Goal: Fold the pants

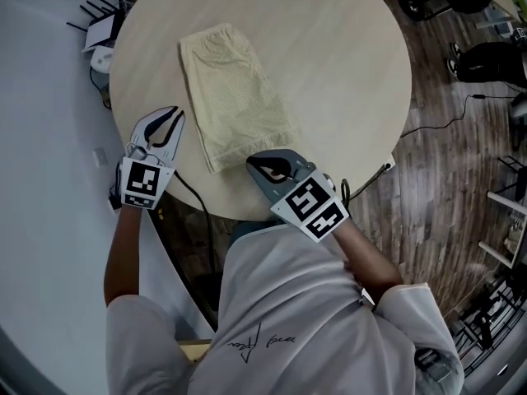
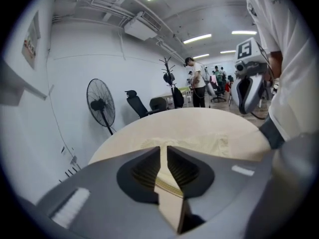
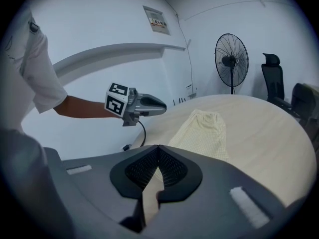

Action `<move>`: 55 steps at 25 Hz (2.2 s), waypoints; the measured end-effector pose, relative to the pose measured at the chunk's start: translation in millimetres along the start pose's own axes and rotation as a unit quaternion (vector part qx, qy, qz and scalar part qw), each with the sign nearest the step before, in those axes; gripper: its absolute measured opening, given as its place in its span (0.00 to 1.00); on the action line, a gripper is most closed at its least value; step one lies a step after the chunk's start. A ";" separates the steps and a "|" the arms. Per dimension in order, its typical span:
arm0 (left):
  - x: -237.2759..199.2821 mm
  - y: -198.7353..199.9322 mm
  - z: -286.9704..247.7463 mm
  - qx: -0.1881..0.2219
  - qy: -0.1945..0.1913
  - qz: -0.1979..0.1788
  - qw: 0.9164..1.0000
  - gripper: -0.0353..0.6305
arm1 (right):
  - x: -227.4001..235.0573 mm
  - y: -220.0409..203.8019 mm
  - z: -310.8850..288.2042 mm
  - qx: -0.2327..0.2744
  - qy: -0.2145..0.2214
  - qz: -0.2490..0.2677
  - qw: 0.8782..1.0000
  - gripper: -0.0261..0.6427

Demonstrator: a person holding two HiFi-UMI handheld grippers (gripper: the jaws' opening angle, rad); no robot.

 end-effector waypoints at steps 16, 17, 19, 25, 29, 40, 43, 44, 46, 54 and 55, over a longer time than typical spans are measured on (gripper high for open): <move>110.9 -78.3 22.1 -0.029 0.113 0.279 0.953 0.20 | 48.8 -52.1 23.7 -0.023 -0.076 -0.034 0.996 0.03; 114.5 -82.3 21.4 -0.031 0.119 0.296 0.947 0.20 | 51.2 -55.5 22.8 -0.026 -0.078 -0.036 0.996 0.03; 122.3 -90.8 18.8 -0.033 0.129 0.330 0.935 0.20 | 55.9 -63.0 20.0 -0.033 -0.083 -0.040 0.995 0.03; 143.0 -114.3 4.9 -0.044 0.145 0.406 0.901 0.20 | 73.9 -88.1 13.5 -0.061 -0.089 -0.073 0.991 0.04; 151.4 -127.0 0.0 -0.039 0.159 0.463 0.871 0.23 | 90.7 -105.3 10.4 -0.075 -0.081 -0.127 0.986 0.09; 157.7 -145.0 -16.1 -0.050 0.169 0.546 0.819 0.28 | 147.0 -126.1 -3.4 -0.077 -0.069 -0.278 0.955 0.19; 156.6 -147.8 -20.1 -0.056 0.167 0.549 0.817 0.28 | 154.7 -129.7 -16.2 -0.079 -0.054 -0.315 0.944 0.23; 156.6 -148.0 -21.9 -0.059 0.166 0.550 0.817 0.28 | 156.2 -131.1 -20.4 -0.081 -0.053 -0.320 0.943 0.24; 157.2 -146.8 -25.1 -0.066 0.168 0.550 0.816 0.28 | 158.7 -133.5 -26.4 -0.091 -0.063 -0.310 0.944 0.25; 158.7 -151.0 -27.3 -0.103 0.184 0.520 0.828 0.28 | 140.0 -143.2 -47.8 -0.125 -0.141 -0.192 0.963 0.26; 158.9 -150.4 -27.7 -0.108 0.187 0.515 0.830 0.28 | 138.1 -142.9 -49.3 -0.128 -0.148 -0.178 0.964 0.26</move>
Point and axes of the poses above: the fingertips, and each gripper's own axes: z backward along the fingers, x to its right, y out of its top, the point moved 6 cm from there along z, backward along the fingers, and after that the axes turned 9 degrees about -y, right-handed, at the moved point
